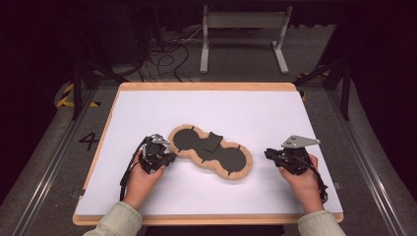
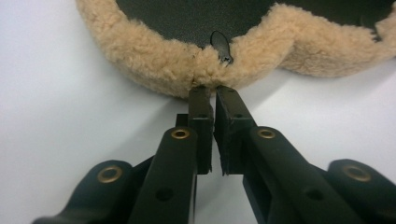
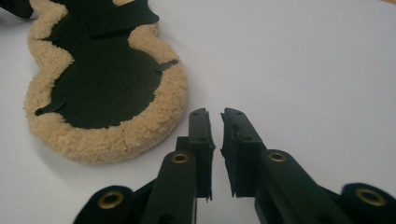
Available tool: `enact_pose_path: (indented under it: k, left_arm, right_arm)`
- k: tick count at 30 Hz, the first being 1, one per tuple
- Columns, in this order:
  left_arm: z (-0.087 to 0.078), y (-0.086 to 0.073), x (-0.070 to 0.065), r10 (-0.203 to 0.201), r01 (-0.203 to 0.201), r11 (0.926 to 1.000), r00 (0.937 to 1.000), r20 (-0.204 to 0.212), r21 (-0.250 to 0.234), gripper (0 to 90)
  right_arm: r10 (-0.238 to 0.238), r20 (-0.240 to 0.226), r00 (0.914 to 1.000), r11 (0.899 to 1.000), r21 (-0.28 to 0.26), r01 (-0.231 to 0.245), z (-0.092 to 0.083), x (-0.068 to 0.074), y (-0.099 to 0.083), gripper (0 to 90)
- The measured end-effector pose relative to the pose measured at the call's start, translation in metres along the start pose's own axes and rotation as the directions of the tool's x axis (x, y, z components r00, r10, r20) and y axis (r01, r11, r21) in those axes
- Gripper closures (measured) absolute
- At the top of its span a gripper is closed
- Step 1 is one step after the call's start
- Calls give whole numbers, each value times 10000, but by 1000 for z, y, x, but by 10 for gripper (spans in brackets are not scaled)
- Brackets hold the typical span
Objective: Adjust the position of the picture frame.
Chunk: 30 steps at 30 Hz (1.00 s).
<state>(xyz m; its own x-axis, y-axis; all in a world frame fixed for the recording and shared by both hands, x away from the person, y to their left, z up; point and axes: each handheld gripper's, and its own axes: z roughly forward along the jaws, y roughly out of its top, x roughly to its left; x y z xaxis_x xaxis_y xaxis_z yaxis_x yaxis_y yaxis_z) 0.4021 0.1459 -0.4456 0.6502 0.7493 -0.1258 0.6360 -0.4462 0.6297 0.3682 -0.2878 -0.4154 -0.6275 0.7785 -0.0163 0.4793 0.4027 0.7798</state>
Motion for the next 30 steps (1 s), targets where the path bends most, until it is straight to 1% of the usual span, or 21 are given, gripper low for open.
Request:
enact_pose_path:
  k: [3,7,9,10,13,14,15,16,17,18,20,21,22,23,25,27,28,29,30]
  left_arm:
    - [-10,-5,0,63,-60,9997,9999,98,-255,820]
    - [-19,-13,0,-41,47,9990,9999,150,-447,811]
    - [-23,-17,1,-140,146,9987,9998,134,-479,812]
    - [-24,-19,1,-204,213,9983,9996,174,-547,813]
    - [-30,-23,4,-312,322,9971,9994,164,-686,813]
    - [-30,-23,4,-312,322,9971,9994,164,-686,813]
    - [-31,-26,6,-414,429,9964,9989,220,-731,813]
    - [-31,-26,6,-414,429,9964,9989,220,-731,813]
    - [-32,-28,7,-457,471,9962,9988,199,-727,814]
    - [-32,-29,7,-489,500,9963,9986,179,-698,814]
    - [-33,-29,8,-492,502,9963,9987,163,-691,814]
    - [-33,-30,8,-549,561,9959,9983,183,-707,814]
    - [-33,-30,9,-544,556,9959,9983,188,-715,813]
    - [-33,-30,9,-615,626,9956,9979,183,-696,813]
    - [-33,-29,11,-612,626,9960,9979,235,-645,812]
    - [-33,-28,12,-656,670,9958,9976,229,-623,812]
    - [-33,-28,12,-797,815,9952,9962,350,-539,811]
    - [-32,-27,13,-749,762,9955,9968,264,-558,811]
    - [-32,-26,14,-723,737,9958,9970,278,-535,811]
  right_arm:
    - [41,-13,10000,9994,346,-41,11,-1,6,897]
    - [62,-130,9999,9974,719,-53,29,-3,14,900]
    - [-40,-187,9998,9961,882,56,39,-3,18,900]
    - [-7,-193,9998,9940,1098,28,45,-3,20,900]
    - [-1,-85,10000,9900,1407,13,60,-4,23,900]
    - [-1,-85,10000,9900,1407,13,60,-4,23,900]
    - [11,-12,10000,9875,1576,-9,69,-5,25,900]
    - [11,-12,10000,9875,1576,-9,69,-5,25,900]
    - [-2,-119,9999,9857,1686,22,76,-4,26,900]
    - [45,-317,9995,9862,1657,8,79,-4,26,900]
    - [44,-750,9972,9853,1704,84,83,-1,27,900]
    - [44,-750,9972,9853,1704,84,83,-1,27,900]
    - [-198,-669,9976,9844,1733,312,83,2,28,900]
    - [-321,-641,9974,9825,1811,433,82,3,28,900]
    - [-238,-957,9951,9793,1977,425,80,8,27,900]
    - [-452,-1231,9914,9729,2197,717,76,14,26,900]
    - [-560,-1313,9898,9691,2313,856,74,19,26,900]
    - [-770,-1390,9873,9645,2404,1091,71,24,26,900]
    - [-881,-1440,9856,9610,2480,1222,70,28,26,900]
